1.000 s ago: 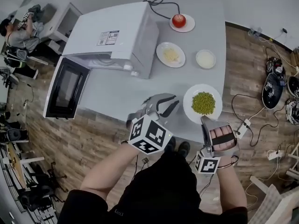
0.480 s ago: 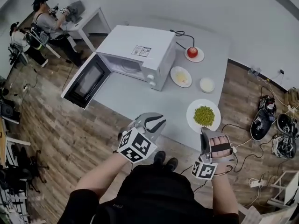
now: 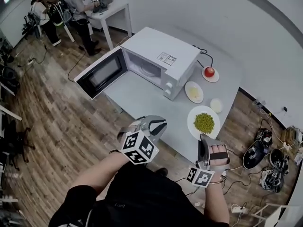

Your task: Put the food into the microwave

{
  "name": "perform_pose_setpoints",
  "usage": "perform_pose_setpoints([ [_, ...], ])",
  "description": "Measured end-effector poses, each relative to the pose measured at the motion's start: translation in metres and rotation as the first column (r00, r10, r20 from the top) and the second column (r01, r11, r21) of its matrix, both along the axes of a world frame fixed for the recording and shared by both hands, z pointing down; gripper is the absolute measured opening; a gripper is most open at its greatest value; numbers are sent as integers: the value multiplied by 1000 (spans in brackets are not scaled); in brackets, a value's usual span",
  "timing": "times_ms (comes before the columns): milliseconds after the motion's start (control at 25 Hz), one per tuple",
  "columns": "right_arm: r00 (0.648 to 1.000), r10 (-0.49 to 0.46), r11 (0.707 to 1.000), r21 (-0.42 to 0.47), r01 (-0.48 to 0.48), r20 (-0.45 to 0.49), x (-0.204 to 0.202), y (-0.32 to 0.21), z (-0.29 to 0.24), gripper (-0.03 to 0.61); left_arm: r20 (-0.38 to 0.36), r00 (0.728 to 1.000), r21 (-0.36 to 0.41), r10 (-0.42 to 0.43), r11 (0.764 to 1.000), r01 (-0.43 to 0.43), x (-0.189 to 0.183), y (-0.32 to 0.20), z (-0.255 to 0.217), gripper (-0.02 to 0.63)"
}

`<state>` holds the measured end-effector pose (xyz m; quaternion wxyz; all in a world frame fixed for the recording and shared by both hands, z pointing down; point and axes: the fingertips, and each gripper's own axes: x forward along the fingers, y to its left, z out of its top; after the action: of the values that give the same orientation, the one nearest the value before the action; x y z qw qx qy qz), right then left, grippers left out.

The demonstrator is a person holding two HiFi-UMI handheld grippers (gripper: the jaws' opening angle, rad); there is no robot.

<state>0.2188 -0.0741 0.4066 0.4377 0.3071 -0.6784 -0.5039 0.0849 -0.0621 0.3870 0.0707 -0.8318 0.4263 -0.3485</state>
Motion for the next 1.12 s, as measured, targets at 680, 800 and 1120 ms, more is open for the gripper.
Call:
perform_pose_setpoints([
  [680,999,-35,999,-10,35,14,-274,-42,2,25,-40,997,25,66,998,-65,-240,-24,-13,19],
  [800,999,-16,999,-29,17,39,-321,-52,3,24,-43,993,-8,114,993,-115,-271,-33,-15,19],
  [1120,1000,6,997,-73,-6,0,-384,-96,32,25,-61,987,-48,151,987,-154,-315,-72,-3,19],
])
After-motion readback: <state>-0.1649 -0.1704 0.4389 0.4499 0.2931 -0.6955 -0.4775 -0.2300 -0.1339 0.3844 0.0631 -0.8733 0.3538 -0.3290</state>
